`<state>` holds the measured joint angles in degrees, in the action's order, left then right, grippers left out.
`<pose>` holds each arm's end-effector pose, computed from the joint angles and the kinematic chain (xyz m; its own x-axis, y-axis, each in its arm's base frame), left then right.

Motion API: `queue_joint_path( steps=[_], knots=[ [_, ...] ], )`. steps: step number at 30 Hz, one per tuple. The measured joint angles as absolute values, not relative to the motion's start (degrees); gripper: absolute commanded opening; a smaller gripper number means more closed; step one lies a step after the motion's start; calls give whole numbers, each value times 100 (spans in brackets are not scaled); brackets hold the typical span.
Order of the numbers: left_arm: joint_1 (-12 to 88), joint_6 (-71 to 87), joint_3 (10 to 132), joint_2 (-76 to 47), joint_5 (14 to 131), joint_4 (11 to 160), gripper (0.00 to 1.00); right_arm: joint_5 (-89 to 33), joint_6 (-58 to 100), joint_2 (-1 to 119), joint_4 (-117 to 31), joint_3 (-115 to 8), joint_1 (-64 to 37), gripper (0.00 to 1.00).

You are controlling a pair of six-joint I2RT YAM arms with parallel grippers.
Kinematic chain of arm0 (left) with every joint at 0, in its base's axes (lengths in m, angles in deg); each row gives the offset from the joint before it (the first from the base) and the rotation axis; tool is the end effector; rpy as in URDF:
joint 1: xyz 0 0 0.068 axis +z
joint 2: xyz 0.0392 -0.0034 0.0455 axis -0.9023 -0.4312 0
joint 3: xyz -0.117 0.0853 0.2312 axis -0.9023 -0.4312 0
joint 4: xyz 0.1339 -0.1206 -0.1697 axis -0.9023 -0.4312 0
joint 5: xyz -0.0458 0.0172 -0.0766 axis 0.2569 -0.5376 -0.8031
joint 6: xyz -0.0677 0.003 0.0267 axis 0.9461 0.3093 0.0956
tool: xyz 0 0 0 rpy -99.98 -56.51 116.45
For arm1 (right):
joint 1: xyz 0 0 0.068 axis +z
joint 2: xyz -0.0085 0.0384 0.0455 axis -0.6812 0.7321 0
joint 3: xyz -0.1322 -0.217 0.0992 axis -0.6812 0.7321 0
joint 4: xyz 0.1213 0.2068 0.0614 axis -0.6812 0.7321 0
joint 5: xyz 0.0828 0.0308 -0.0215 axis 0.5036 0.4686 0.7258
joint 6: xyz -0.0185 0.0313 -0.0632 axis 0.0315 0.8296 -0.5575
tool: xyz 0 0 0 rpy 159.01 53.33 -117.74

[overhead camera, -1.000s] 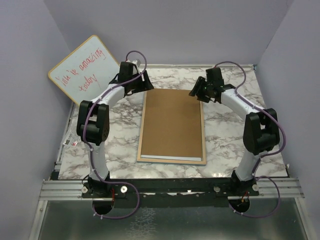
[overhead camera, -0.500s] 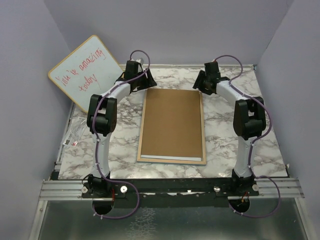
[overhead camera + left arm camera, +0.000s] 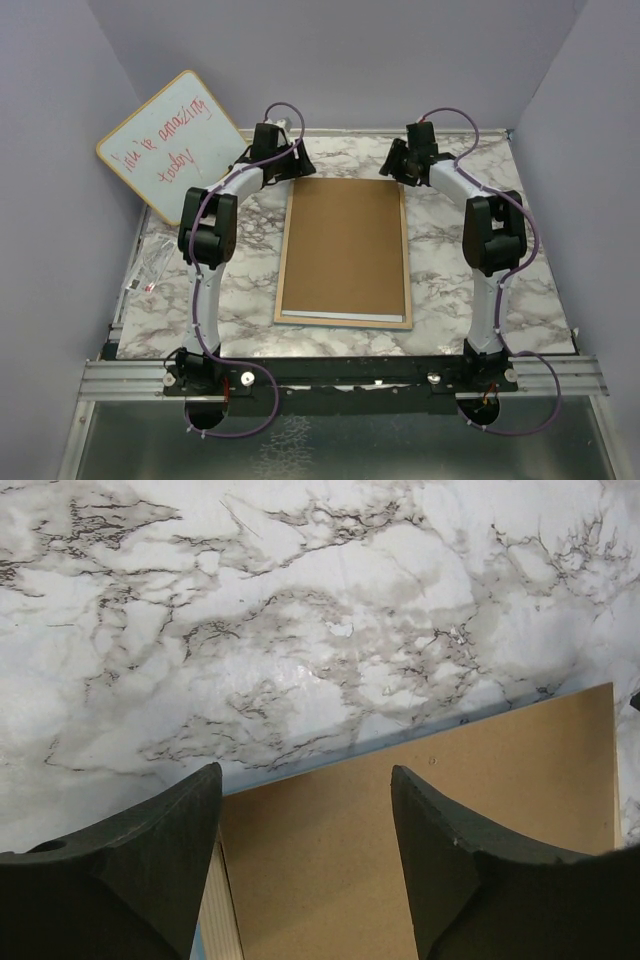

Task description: Put the photo into the frame

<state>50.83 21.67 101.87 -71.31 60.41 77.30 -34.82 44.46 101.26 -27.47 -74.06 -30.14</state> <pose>0.5142 -0.1463 0.1708 -0.7211 -0.2297 -0.6536 0.2131 0.8241 -0.5248 0.4829 0.1108 0.1915 -0.6945 0.3603 -0.6227 0.1350 0.9154 0.3791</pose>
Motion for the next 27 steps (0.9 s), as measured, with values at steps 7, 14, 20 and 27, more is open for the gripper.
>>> queue_joint_path(
  steps=[7,14,20,27],
  knots=[
    [5083,1796,10187,-7131,6050,7664,71,-3456,4459,10126,-2742,-7406,-3014,59],
    [5083,1717,10187,-7131,6043,7548,62,-3721,4555,10126,-2596,-7406,-3025,59],
    [5087,1754,10183,-7131,5958,7539,51,-3777,4571,10174,-2428,-7417,-3032,60],
    [5105,1868,10161,-7131,5757,7524,43,-3749,4581,10386,-2358,-7609,-3045,60]
  ],
)
